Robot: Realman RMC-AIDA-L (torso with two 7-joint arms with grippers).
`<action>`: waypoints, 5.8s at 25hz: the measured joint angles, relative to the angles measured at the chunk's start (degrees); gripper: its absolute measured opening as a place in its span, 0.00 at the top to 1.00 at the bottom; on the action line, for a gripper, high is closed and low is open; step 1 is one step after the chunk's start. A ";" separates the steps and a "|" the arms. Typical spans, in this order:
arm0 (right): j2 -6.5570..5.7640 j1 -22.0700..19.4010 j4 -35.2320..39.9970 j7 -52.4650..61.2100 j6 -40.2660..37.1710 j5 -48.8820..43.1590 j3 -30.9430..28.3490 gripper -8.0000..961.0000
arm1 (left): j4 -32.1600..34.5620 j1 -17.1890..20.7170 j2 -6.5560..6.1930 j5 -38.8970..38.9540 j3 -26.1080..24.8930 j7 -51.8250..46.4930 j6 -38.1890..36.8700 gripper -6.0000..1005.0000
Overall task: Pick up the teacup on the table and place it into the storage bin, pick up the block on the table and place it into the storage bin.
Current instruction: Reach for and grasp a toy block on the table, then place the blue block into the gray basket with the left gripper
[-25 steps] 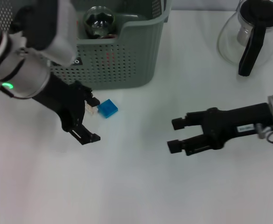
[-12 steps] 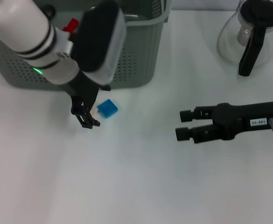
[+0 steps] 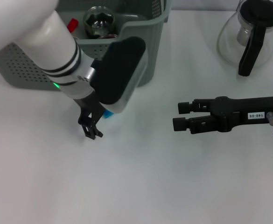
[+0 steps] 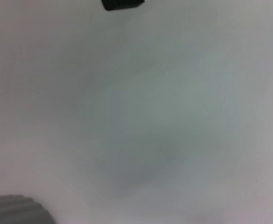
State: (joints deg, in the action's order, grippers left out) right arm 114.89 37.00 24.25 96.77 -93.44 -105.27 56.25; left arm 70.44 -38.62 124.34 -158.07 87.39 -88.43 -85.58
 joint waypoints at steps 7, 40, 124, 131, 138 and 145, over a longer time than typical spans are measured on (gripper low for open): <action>0.07 0.14 0.03 -0.34 0.09 0.08 -0.53 0.02 | -2.51 -2.01 0.03 -0.44 3.01 0.03 2.03 0.06; 1.37 -0.05 0.09 -2.05 3.55 0.15 -0.68 0.02 | -10.31 -9.29 0.11 -5.38 11.96 0.19 7.67 0.22; -0.53 -3.02 0.32 -6.64 2.04 -0.19 -2.82 0.02 | 0.41 -2.93 -9.66 31.50 -56.13 -11.92 -27.53 0.59; -0.55 -2.52 0.88 -6.71 1.67 -0.22 -2.71 0.02 | -10.57 -3.93 -18.11 31.18 -60.75 -18.56 -15.50 0.59; -0.62 -2.49 0.88 -6.80 1.67 -0.38 -2.46 0.02 | -14.81 -4.05 -18.01 26.42 -57.62 -26.69 1.13 0.59; -0.63 -2.54 0.88 -6.86 1.59 -0.38 -2.37 0.02 | -11.54 -3.80 -17.36 23.32 -53.28 -31.44 2.61 0.55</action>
State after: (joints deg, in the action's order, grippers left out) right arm 114.26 34.46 25.14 89.91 -91.85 -105.65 53.89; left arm 58.90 -42.42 106.98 -134.75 34.11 -119.87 -82.98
